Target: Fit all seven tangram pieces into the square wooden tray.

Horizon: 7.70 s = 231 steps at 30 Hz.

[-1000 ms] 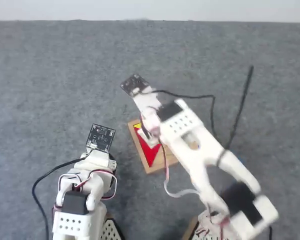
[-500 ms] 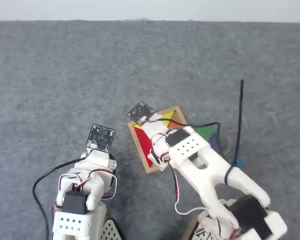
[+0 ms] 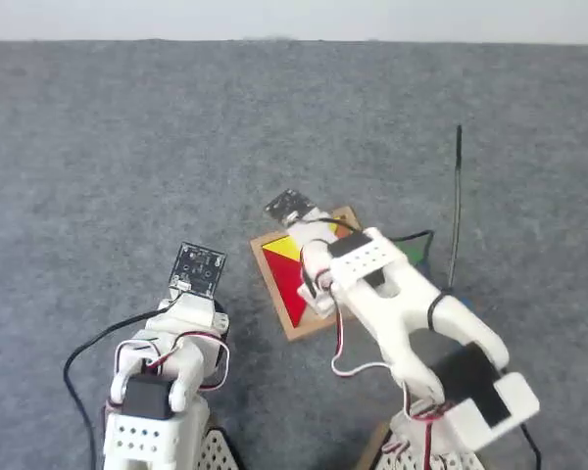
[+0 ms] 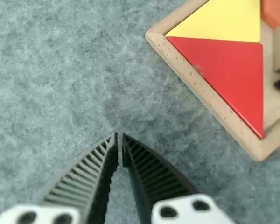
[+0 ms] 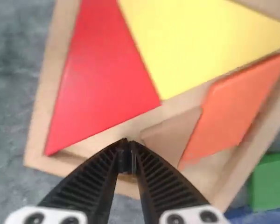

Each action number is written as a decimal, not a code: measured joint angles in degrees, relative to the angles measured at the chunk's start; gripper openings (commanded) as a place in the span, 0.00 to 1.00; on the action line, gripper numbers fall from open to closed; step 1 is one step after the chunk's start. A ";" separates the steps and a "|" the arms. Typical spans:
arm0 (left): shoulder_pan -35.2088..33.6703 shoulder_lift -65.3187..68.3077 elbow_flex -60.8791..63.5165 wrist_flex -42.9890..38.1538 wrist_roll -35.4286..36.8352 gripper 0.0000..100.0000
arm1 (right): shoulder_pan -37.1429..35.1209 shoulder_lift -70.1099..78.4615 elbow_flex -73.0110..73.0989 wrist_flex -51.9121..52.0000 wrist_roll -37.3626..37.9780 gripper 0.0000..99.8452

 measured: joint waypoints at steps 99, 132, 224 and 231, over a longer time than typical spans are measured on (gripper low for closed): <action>0.00 0.00 0.00 0.00 0.00 0.02 | 19.52 -3.43 -5.19 10.37 11.69 0.23; 0.00 0.00 0.00 0.00 0.00 0.02 | 19.87 5.63 -8.35 5.36 21.45 0.23; 0.00 0.00 0.00 0.00 0.00 0.02 | 22.07 8.09 -23.91 18.02 13.89 0.24; 0.00 0.00 0.00 0.00 0.00 0.02 | 17.67 13.89 -24.00 16.18 13.89 0.24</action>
